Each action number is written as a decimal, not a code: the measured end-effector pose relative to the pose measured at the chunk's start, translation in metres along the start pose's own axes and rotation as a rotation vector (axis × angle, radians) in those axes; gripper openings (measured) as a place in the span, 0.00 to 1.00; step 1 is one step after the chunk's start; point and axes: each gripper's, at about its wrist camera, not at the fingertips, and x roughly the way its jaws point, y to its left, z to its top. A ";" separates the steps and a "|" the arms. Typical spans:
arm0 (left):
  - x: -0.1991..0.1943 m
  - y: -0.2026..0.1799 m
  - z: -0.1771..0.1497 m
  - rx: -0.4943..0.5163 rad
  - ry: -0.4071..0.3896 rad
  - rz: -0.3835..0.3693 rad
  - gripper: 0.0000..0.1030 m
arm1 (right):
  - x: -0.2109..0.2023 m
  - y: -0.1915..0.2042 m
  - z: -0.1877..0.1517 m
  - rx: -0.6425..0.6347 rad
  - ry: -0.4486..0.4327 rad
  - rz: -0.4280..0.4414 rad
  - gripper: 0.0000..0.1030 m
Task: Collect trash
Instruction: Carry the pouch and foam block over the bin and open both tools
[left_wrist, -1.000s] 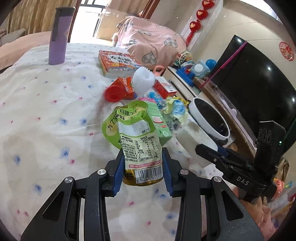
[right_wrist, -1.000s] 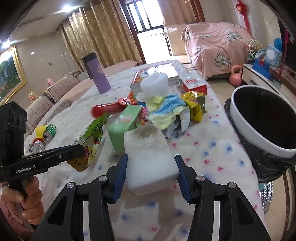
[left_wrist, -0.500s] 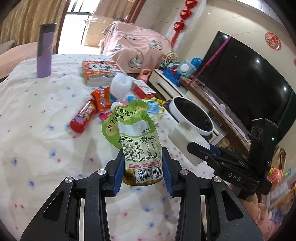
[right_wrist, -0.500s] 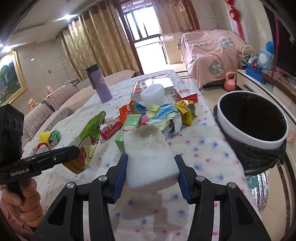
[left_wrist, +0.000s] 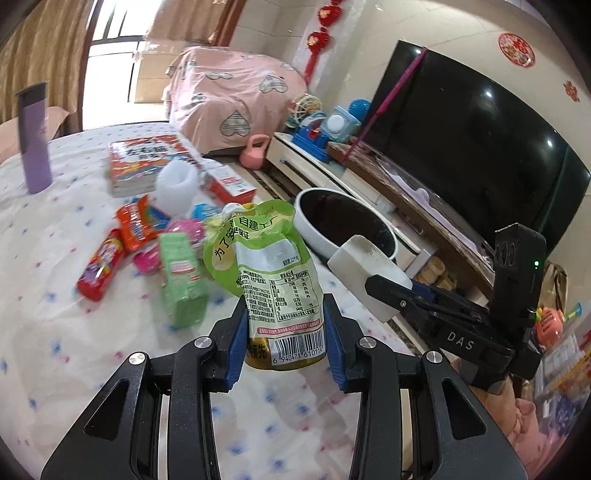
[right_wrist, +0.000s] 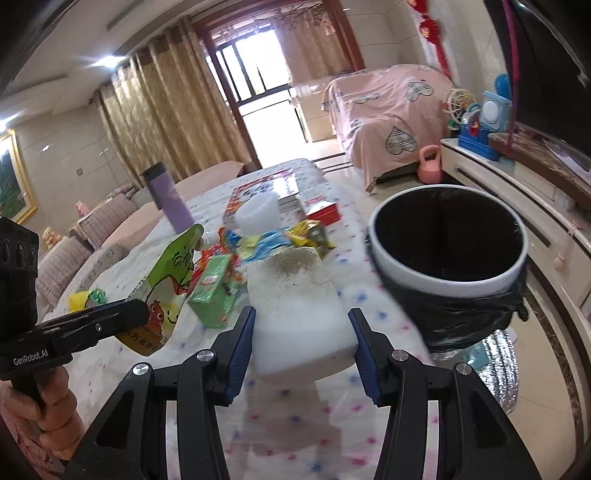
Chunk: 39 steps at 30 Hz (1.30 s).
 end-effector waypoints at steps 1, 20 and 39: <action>0.004 -0.004 0.002 0.009 0.004 -0.004 0.34 | -0.001 -0.004 0.001 0.007 -0.004 -0.006 0.50; 0.077 -0.063 0.038 0.130 0.079 -0.038 0.35 | -0.010 -0.091 0.027 0.123 -0.038 -0.088 0.50; 0.163 -0.103 0.082 0.238 0.150 -0.033 0.35 | 0.024 -0.152 0.071 0.153 0.005 -0.151 0.51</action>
